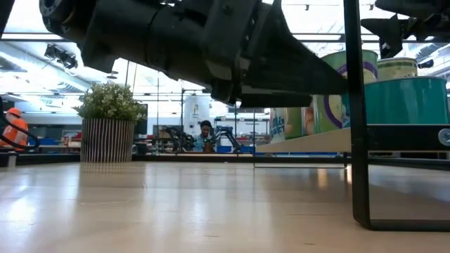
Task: Pick and place cans onto a shelf
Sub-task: Put the canned tuna can on the shelf, then return to Home Position
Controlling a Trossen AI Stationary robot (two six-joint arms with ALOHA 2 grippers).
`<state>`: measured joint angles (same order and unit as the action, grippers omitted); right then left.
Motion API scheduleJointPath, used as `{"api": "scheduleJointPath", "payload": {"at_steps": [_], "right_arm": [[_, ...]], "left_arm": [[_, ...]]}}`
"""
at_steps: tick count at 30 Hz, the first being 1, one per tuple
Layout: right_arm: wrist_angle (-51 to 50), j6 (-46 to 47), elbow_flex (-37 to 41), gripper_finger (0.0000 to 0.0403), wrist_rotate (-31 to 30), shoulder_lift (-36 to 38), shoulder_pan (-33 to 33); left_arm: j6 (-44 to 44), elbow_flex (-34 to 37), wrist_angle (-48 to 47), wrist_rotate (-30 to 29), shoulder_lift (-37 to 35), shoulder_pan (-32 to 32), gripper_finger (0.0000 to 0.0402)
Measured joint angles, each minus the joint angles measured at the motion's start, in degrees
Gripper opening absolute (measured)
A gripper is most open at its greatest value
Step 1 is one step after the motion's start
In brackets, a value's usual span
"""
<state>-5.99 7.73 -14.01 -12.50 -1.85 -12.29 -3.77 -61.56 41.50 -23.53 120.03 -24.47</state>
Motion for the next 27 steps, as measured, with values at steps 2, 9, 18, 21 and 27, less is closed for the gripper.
{"api": "scheduleJointPath", "payload": {"at_steps": [2,9,18,21,27], "right_arm": [[1.3,-0.2,1.4,0.0195,0.0,1.2,0.0],[3.9,-0.2,4.2,0.0195,0.1,1.6,0.0],[8.5,-1.7,7.8,0.0195,0.7,1.6,0.0],[11.4,-2.2,9.9,0.0195,1.2,1.6,0.0],[15.7,-2.5,13.6,0.0195,1.7,1.6,0.0]], "left_arm": [[1.3,0.0,-0.2,-2.3,0.0,0.1,0.0393],[6.2,0.0,-3.5,-5.2,-1.7,0.2,0.0393],[8.1,0.2,-19.5,-3.7,-11.9,0.1,0.0393],[8.3,0.5,-23.2,-3.9,-15.3,-0.1,0.0393],[7.1,9.4,-21.6,-7.1,-24.6,-0.2,0.0393]]}}
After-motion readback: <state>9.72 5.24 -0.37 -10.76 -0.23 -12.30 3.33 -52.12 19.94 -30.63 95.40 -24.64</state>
